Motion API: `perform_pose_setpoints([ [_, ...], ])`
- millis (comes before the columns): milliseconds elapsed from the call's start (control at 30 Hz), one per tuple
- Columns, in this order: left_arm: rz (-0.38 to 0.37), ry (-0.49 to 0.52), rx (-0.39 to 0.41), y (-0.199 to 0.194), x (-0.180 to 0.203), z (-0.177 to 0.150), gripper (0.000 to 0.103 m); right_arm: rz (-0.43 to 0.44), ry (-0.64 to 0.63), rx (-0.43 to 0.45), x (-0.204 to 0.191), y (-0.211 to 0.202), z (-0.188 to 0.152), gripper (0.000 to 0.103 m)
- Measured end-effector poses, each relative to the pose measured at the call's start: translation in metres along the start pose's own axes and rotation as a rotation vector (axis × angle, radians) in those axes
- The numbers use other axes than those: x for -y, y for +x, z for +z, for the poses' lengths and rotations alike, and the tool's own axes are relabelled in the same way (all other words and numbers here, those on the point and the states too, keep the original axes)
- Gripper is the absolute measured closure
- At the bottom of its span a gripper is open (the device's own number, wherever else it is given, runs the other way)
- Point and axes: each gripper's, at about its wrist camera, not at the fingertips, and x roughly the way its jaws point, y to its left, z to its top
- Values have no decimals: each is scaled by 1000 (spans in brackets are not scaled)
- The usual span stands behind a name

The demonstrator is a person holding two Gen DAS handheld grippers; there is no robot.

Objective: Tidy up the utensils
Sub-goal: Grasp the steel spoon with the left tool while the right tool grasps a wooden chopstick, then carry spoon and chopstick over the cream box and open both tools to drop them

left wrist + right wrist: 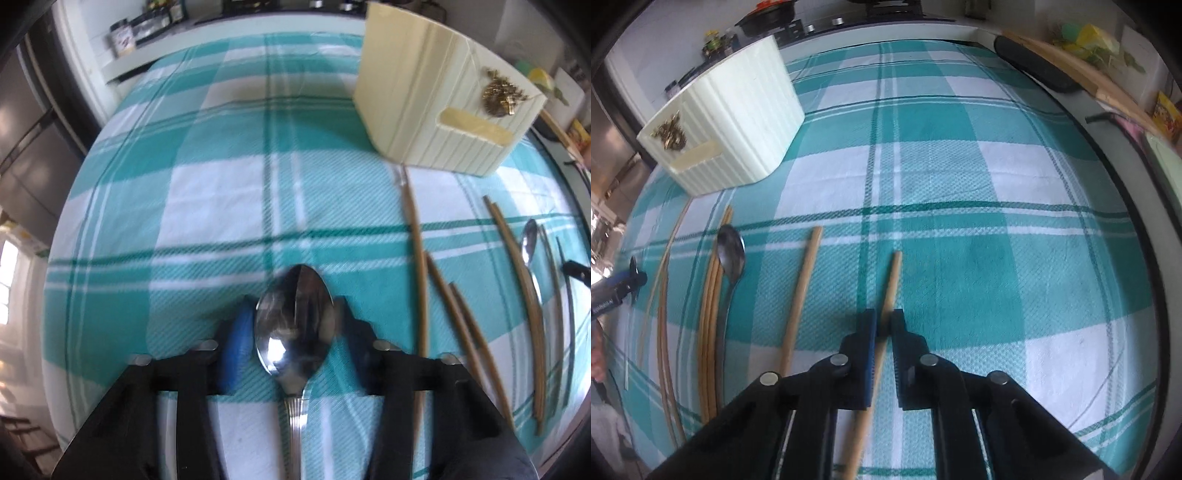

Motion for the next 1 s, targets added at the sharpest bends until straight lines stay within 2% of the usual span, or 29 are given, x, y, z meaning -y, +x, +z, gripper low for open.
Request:
perform_pose_setpoints([
  [133,-33,-16,32,-13,-4,-4,62,82,32,40,6,-10,1,96],
  [200,-56,-29,77,-30,-6,-9,62,126,21,103,4,-33,-2,96],
  [367,-112,-33,227,-105,-7,-26,62,173,-55,232,-9,-95,-12,96],
  [600,-154,-34,365,-175,-9,-43,63,163,-153,395,-27,-170,-24,96],
  [833,-204,-45,415,-198,-14,-28,65,154,-193,500,-43,-197,-10,96],
  [900,-203,-47,421,-200,-15,-21,78,159,-192,519,-46,-200,-1,96],
  [933,-210,-50,412,-200,-16,-15,92,158,-196,528,-48,-202,3,96],
  [1000,-244,-61,403,-199,-19,-8,96,161,-205,546,-53,-206,12,96],
])
